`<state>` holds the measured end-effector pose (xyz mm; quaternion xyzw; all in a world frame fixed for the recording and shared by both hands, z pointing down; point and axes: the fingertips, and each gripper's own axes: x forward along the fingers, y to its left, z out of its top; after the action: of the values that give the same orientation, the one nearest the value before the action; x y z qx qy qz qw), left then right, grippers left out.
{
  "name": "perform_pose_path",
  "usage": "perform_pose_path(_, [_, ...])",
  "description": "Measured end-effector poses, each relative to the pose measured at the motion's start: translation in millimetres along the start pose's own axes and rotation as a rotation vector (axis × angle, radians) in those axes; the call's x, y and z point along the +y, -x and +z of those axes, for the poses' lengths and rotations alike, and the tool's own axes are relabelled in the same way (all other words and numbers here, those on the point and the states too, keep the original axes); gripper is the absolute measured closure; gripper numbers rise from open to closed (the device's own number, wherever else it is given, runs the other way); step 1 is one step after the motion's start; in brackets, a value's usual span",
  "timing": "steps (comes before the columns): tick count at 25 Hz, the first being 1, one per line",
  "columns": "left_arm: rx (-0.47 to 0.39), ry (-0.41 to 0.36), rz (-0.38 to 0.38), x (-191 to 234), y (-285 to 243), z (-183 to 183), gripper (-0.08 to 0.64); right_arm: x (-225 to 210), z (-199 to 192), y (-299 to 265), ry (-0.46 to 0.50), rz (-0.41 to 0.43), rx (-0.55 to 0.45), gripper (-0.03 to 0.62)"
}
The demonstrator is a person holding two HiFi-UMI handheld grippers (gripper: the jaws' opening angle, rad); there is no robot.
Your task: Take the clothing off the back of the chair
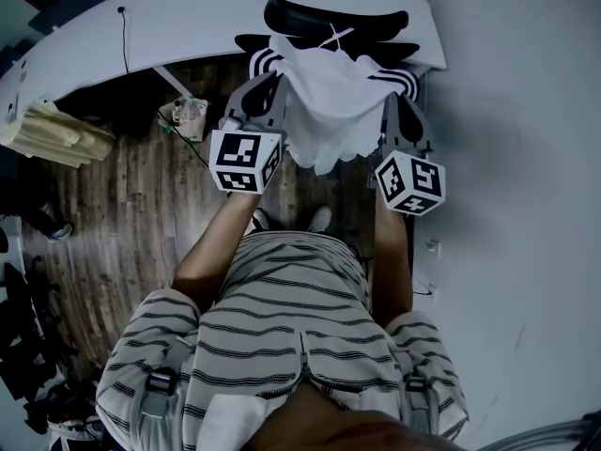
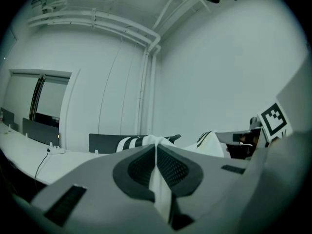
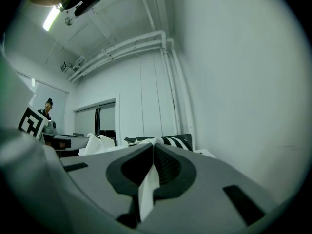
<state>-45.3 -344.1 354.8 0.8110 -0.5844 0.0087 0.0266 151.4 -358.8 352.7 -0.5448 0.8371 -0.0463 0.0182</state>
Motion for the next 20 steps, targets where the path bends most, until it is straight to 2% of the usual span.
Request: perform_pose_path(20, [0.046, 0.003, -0.008, -11.9, 8.6, -32.1, 0.531, -3.2, -36.1, 12.9, 0.005, -0.016, 0.06, 0.568])
